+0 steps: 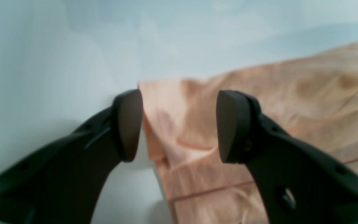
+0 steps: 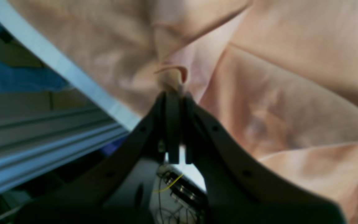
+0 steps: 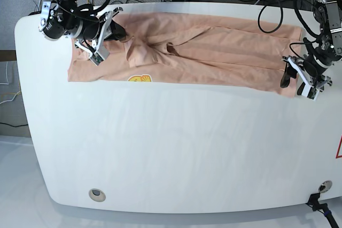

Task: Fold the T-shirt properly
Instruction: 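Fold the sleeve over onto the shirt with the right gripper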

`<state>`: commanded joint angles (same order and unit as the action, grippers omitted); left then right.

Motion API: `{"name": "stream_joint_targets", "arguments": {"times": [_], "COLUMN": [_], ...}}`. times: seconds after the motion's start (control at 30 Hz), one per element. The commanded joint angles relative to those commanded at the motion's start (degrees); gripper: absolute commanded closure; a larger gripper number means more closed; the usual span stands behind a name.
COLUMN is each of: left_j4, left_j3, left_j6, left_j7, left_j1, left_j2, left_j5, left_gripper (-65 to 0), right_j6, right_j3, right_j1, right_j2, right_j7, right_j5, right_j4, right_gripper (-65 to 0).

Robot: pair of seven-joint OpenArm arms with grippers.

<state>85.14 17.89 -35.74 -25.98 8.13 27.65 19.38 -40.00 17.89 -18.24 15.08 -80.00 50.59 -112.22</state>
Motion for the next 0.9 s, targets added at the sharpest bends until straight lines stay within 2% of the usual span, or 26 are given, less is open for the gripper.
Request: {"name": "stream_joint_targets", "arguments": {"times": [0.17, 0.53, 0.7, 0.77, 0.83, 0.9], "left_j4": [0.0, 0.0, 0.0, 0.0, 0.0, 0.0], "left_j3": [0.0, 0.0, 0.0, 0.0, 0.0, 0.0], "left_j6": [0.0, 0.0, 0.0, 0.0, 0.0, 0.0], "left_j7": [0.0, 0.0, 0.0, 0.0, 0.0, 0.1], "left_j1": [0.0, 0.0, 0.0, -0.1, -0.1, -0.1], "left_j2": [0.0, 0.0, 0.0, 0.0, 0.0, 0.0], "left_j5": [0.0, 0.0, 0.0, 0.0, 0.0, 0.0], "left_gripper": [-35.4, -35.4, -35.4, -35.4, -35.4, -35.4], "right_j6": [0.0, 0.0, 0.0, 0.0, 0.0, 0.0], "right_j3": [-0.2, -0.4, -0.4, -0.4, -0.4, -0.3], "right_j1": [-2.2, -5.8, -6.2, -5.8, -4.6, -2.5], "right_j2": [2.4, 3.4, 3.5, 3.5, 3.7, 4.5], "right_j7": [0.0, 0.0, 0.0, 0.0, 0.0, 0.0], "right_j5": [2.1, 2.2, 2.3, 3.6, 8.5, 12.0], "right_j4": [0.0, 0.0, 0.0, -0.1, -0.1, 0.0], "right_gripper": [0.0, 0.0, -27.8, -35.8, -39.5, -39.7]}}
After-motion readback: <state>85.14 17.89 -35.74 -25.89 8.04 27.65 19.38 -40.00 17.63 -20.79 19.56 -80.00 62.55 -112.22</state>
